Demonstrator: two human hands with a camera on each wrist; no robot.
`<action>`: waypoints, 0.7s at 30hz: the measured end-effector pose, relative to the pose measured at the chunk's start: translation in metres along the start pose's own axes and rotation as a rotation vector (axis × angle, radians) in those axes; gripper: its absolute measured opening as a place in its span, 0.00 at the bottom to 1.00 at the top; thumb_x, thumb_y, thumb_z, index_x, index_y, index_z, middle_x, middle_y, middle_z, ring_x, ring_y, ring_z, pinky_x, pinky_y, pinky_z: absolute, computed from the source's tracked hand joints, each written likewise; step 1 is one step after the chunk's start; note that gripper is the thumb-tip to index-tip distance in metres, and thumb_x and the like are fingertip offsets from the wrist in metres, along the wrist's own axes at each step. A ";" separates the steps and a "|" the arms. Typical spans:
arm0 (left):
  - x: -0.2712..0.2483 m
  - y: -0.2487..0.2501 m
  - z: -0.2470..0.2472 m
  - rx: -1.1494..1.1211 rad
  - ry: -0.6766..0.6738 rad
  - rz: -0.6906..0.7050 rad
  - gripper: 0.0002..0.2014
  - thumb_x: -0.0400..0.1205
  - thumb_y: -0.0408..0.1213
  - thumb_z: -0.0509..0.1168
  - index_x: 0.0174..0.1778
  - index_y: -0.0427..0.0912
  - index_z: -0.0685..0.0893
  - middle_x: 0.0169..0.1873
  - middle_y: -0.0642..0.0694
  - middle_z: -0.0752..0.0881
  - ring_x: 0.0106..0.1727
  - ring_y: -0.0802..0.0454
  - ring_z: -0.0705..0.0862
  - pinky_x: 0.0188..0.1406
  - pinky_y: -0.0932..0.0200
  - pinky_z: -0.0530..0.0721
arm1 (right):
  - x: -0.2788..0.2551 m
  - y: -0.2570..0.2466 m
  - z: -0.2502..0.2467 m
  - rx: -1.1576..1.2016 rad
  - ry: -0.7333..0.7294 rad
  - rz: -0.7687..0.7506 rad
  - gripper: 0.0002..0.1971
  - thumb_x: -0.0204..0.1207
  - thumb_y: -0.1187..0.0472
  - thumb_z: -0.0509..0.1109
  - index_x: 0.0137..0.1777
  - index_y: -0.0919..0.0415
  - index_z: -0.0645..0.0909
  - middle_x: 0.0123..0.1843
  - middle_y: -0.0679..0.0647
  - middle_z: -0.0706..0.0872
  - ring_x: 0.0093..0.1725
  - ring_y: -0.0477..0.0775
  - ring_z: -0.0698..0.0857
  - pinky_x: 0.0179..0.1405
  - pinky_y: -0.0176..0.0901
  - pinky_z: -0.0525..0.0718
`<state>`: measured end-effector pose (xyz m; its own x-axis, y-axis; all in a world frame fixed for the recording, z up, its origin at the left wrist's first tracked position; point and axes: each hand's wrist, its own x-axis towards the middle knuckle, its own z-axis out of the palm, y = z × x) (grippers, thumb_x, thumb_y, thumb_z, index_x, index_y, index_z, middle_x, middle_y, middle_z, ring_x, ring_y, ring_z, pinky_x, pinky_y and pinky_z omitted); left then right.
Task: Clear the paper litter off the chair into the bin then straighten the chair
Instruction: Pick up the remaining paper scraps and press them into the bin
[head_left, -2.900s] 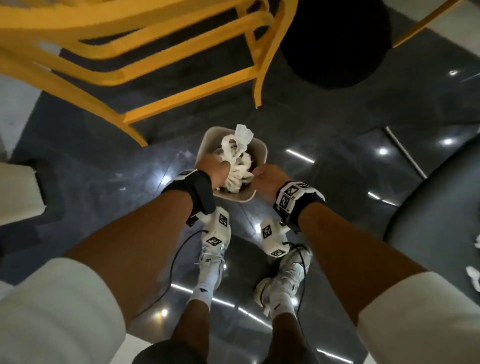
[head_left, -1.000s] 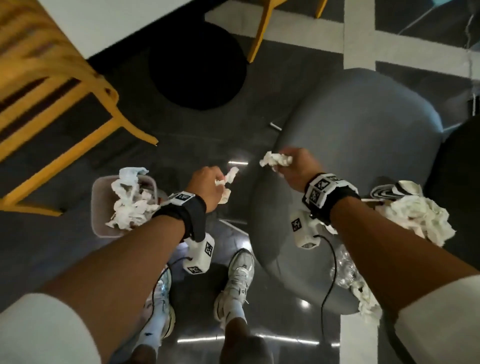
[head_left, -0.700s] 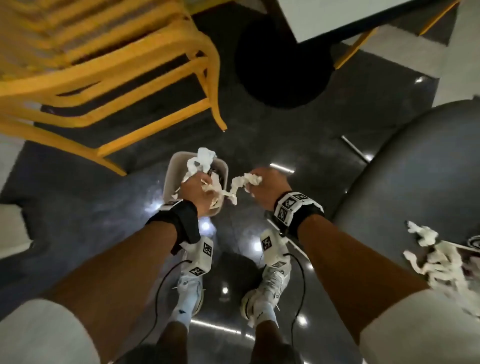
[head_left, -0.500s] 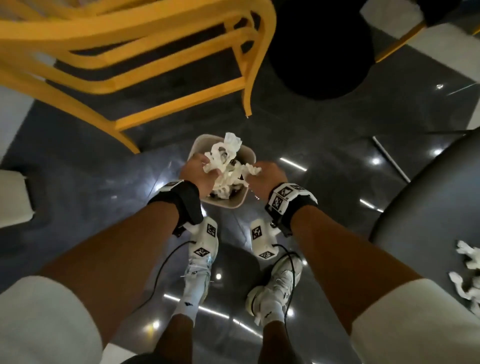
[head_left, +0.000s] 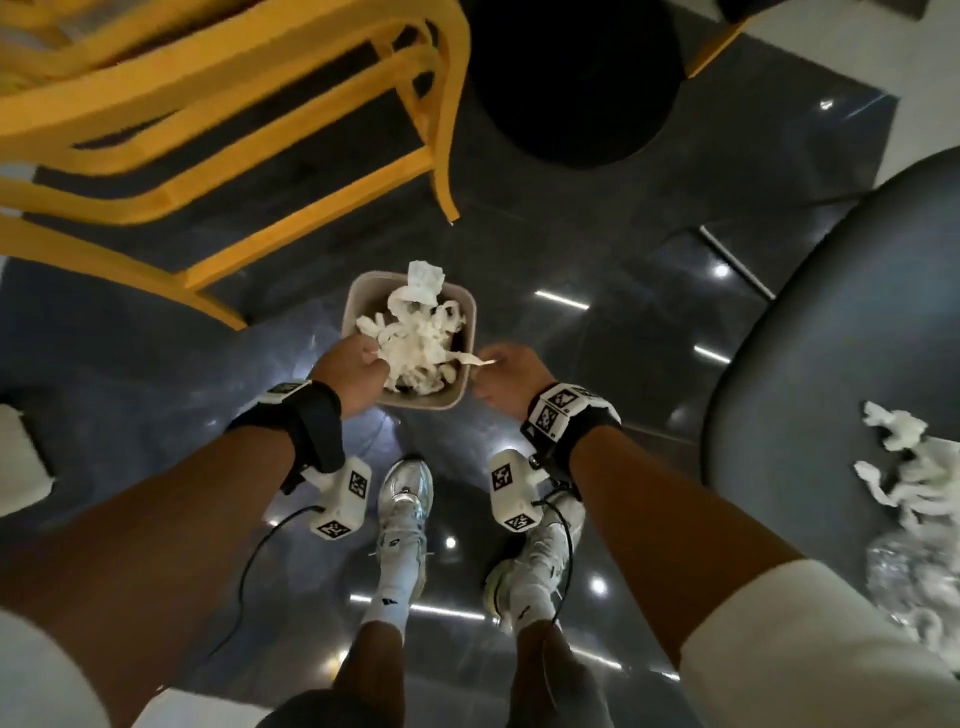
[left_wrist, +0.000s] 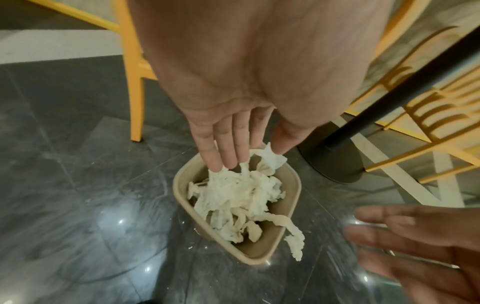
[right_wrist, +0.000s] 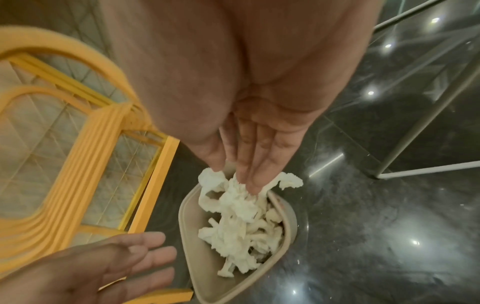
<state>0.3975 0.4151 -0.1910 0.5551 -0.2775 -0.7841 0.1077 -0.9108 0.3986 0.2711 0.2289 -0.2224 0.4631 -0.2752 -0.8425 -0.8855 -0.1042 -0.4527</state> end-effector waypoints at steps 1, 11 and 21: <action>-0.006 0.013 0.001 0.025 0.024 0.005 0.14 0.79 0.39 0.63 0.58 0.43 0.84 0.57 0.42 0.86 0.60 0.39 0.84 0.56 0.53 0.81 | -0.013 0.003 -0.011 0.031 0.011 0.004 0.04 0.64 0.54 0.70 0.36 0.44 0.86 0.39 0.51 0.91 0.43 0.57 0.91 0.48 0.54 0.90; -0.088 0.196 0.125 0.247 -0.101 0.437 0.14 0.78 0.35 0.66 0.60 0.43 0.82 0.45 0.47 0.86 0.49 0.45 0.86 0.56 0.54 0.82 | -0.140 0.123 -0.209 0.333 0.388 0.024 0.10 0.76 0.66 0.69 0.38 0.50 0.82 0.40 0.57 0.90 0.32 0.57 0.86 0.41 0.49 0.89; -0.151 0.358 0.330 0.683 -0.195 0.937 0.39 0.70 0.51 0.71 0.78 0.52 0.63 0.75 0.44 0.65 0.74 0.39 0.67 0.71 0.41 0.74 | -0.210 0.248 -0.397 -0.170 0.601 0.138 0.10 0.79 0.60 0.64 0.53 0.60 0.86 0.52 0.62 0.91 0.54 0.67 0.89 0.57 0.54 0.86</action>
<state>0.0797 0.0302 -0.0873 0.0407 -0.9144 -0.4027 -0.7730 -0.2842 0.5672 -0.0603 -0.1183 -0.0416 0.2868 -0.7797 -0.5567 -0.9518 -0.1660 -0.2579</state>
